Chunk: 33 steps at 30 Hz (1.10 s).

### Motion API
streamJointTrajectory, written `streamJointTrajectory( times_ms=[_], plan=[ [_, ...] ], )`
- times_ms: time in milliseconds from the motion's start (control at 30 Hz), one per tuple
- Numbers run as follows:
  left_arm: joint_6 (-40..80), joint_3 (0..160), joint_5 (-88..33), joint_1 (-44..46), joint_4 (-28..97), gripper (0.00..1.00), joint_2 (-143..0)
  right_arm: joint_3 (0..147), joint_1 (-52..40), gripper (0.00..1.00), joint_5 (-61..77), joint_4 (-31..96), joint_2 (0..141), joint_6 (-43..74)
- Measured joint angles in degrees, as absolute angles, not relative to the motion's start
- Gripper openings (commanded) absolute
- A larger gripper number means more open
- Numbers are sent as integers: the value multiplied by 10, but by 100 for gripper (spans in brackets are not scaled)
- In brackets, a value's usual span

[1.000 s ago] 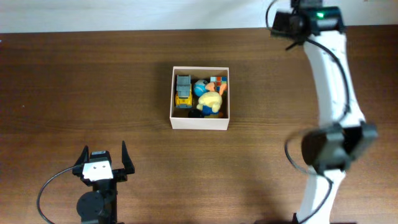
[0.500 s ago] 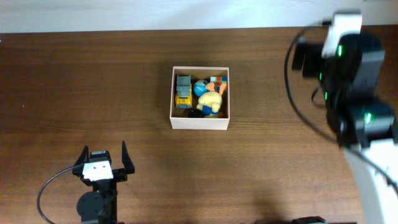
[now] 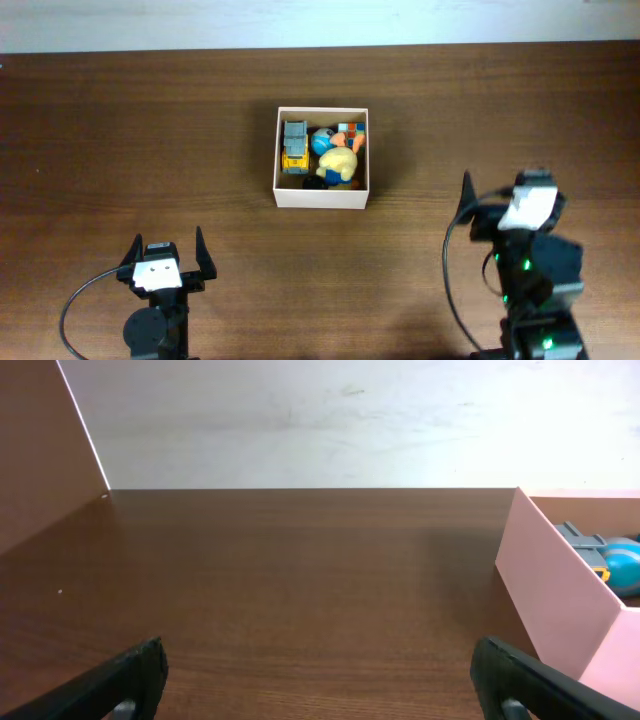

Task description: Pack container

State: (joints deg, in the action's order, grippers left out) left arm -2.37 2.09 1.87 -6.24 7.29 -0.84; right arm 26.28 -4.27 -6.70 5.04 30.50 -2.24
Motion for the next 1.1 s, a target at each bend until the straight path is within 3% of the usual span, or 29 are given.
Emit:
streamJointTrajectory(
  times_ms=[567,1100],
  plan=[
    [-24,21,19,-62,73,99,-8,53,-19,99,-5,46,24,-26],
    [-24,21,19,-62,73,99,-8,13,-48,99,1,53,8,-28]
  ],
)
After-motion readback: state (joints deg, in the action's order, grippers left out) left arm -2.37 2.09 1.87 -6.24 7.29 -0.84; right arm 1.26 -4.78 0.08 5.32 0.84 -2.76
